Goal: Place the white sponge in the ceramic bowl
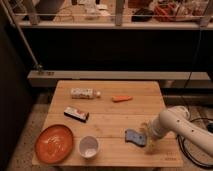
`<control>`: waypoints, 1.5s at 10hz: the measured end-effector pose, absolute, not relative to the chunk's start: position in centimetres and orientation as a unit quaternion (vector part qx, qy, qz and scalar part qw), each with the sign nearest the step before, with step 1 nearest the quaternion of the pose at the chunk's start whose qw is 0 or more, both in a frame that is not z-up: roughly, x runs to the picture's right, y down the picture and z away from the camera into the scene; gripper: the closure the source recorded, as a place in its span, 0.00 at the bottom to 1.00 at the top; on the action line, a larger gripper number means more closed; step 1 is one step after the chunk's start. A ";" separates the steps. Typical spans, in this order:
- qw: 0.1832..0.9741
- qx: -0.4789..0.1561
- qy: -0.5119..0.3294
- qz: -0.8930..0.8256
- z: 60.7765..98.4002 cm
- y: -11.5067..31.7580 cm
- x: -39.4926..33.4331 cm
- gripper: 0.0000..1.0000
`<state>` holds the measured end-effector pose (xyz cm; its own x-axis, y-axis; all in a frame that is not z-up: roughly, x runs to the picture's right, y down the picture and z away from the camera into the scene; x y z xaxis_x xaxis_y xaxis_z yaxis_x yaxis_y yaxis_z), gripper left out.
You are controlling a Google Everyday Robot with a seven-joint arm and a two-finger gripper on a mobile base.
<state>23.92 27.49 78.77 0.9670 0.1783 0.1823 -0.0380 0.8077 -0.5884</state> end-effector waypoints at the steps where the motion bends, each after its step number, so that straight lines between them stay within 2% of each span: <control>1: 0.944 -0.304 -0.114 0.058 78.8 27.6 24.1 0.20; 4: 0.944 -0.303 -0.112 0.064 78.9 27.9 24.7 0.24; 8: 0.944 -0.302 -0.112 0.067 79.0 28.3 25.0 0.21; 11: 0.944 -0.302 -0.111 0.071 79.2 28.6 25.3 0.38; 14: 0.944 -0.301 -0.111 0.074 79.1 28.9 25.5 0.40; 15: 0.944 -0.302 -0.110 0.075 78.7 28.8 25.6 0.49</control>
<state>25.57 28.79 78.72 0.9646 0.2078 0.1623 -0.0748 0.8060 -0.5872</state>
